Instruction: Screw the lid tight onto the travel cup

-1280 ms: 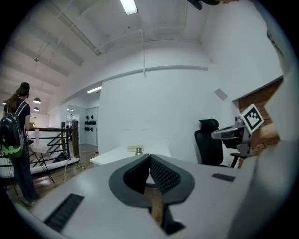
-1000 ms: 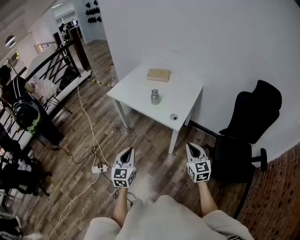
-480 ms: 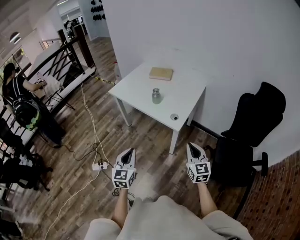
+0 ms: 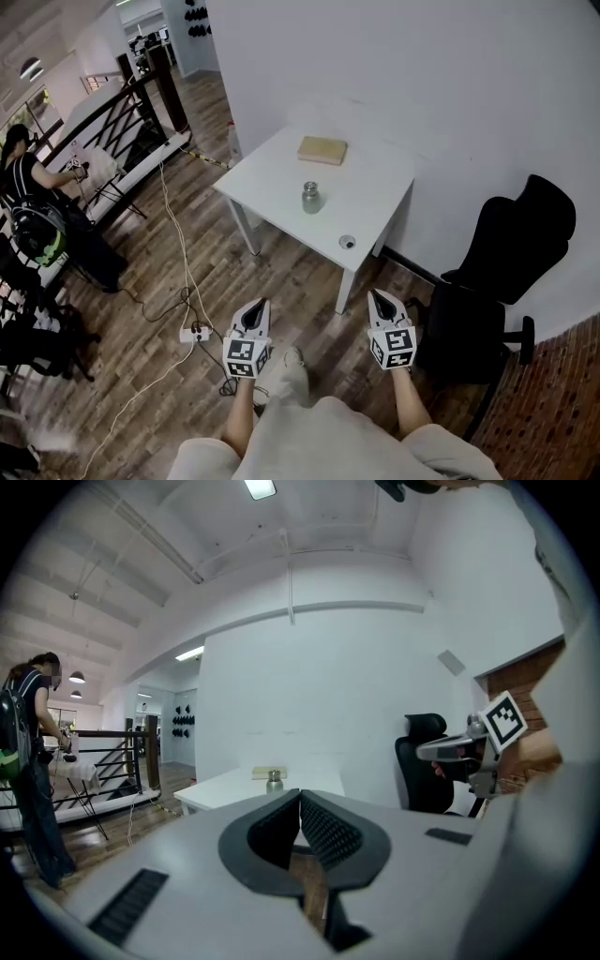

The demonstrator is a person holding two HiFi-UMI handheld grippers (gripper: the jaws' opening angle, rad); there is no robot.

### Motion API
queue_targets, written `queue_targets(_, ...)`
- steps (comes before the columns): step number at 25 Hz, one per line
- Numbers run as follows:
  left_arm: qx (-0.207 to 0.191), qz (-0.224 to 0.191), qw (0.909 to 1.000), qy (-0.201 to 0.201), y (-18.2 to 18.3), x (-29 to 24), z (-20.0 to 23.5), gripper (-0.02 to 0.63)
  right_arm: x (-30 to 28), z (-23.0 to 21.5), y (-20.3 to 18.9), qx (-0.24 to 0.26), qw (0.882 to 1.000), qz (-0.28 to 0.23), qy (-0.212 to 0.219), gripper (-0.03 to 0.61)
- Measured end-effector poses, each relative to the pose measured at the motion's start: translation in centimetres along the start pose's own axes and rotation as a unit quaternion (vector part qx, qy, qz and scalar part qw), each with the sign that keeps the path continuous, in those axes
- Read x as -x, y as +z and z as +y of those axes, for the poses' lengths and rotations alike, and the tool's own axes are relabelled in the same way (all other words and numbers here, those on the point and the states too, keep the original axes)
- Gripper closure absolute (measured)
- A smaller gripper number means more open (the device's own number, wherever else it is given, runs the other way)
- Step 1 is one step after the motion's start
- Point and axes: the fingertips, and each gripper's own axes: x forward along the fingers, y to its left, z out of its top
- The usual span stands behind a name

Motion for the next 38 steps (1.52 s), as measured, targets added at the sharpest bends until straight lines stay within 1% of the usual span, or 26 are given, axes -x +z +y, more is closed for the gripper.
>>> queue_targets(4, 0.006, 0.003, 1.0000, -0.007, -0.4, -2.7, 1.8, 0.606, -2.8, -0.4, -0.2, 0.003, 1.000, 0.011, -0.003, 0.578)
queue_targets(10, 0.015, 0.008, 0.9995, -0.026, -0.7, -9.0, 5.9, 0.606, -9.6, -1.5, 0.3, 0.003, 1.000, 0.023, -0.013, 0.580)
queue_targets(21, 0.013, 0.005, 0.9981, -0.060, 3.2, -20.3, 15.5, 0.606, -22.9, -3.5, 5.4, 0.010, 0.999, 0.026, -0.037, 0.578)
queue_targets(27, 0.010, 0.001, 0.9965, -0.083, 4.7, -26.3, 19.3, 0.606, -28.8, -4.9, 6.9, 0.011, 0.998, 0.029, -0.058, 0.578)
queue_targets(31, 0.010, 0.004, 0.9951, -0.098, 4.6, -29.5, 20.9, 0.606, -31.5, -5.6, 6.7, 0.009, 0.997, 0.036, -0.070, 0.578)
queue_targets(38, 0.009, 0.011, 0.9929, -0.118, 4.5, -33.8, 22.1, 0.606, -34.3, -7.2, 5.7, 0.001, 0.995, 0.053, -0.085, 0.578)
